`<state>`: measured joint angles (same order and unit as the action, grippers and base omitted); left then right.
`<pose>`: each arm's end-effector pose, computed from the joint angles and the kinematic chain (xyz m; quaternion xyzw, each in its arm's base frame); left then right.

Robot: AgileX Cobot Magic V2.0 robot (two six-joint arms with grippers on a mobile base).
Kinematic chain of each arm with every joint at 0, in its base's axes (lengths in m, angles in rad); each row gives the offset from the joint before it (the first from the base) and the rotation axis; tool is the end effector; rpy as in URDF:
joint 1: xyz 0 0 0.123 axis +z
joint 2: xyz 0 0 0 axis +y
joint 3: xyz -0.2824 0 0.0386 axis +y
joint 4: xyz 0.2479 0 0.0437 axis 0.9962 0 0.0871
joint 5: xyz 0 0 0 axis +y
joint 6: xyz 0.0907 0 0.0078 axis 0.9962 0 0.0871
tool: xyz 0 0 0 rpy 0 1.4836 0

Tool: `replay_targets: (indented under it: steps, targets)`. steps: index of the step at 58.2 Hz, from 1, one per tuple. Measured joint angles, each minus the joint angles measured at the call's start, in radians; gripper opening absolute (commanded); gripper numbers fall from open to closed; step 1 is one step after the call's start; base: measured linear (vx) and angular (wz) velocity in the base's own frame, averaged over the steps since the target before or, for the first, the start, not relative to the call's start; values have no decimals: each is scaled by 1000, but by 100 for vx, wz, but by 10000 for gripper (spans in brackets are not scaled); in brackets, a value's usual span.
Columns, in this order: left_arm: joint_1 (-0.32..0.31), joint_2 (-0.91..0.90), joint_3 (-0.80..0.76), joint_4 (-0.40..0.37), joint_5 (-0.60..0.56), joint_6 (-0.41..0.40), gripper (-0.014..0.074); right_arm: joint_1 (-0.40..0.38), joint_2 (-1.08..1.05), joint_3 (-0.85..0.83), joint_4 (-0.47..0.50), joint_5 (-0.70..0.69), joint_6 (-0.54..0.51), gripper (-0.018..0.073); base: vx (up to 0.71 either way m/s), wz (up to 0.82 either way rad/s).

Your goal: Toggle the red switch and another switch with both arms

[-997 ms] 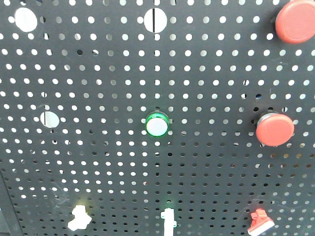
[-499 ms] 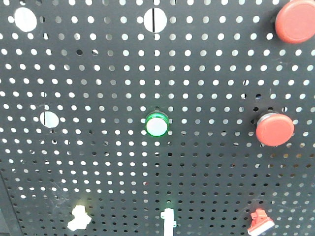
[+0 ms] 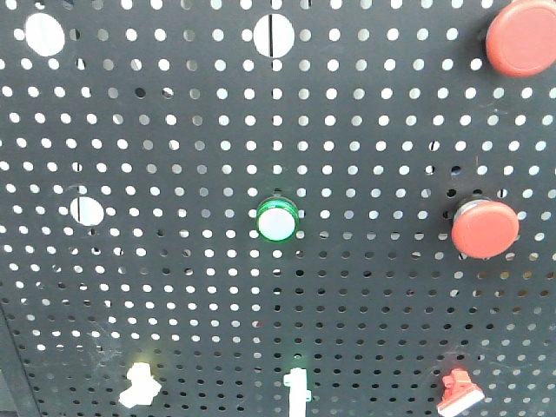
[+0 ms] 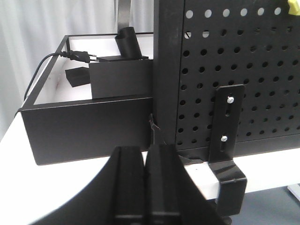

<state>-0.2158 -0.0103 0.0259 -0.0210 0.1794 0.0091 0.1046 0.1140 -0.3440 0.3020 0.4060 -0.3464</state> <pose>0.0549 -0.0124 0.1886 0.0771 0.7402 -0.0772 0.6635 0.0440 0.0154 0.2859 -0.1028 0.7248 0.0556 0.6790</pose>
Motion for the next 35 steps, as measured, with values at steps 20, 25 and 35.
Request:
replay_targets:
  steps: [20, 25, 35]
  targets:
    - [0, 0, 0, 0, 1, -1, 3, -9, 0, 0, -45, 0, -7, -6, 0, 0]
    - [0, 0, 0, 0, 1, -1, 3, -52, -4, 12, -130, -6, 21, -6, 0, 0]
    - [0, 0, 0, 0, 1, -1, 3, -140, -67, 149, -197, -81, 182, -6, 0, 0]
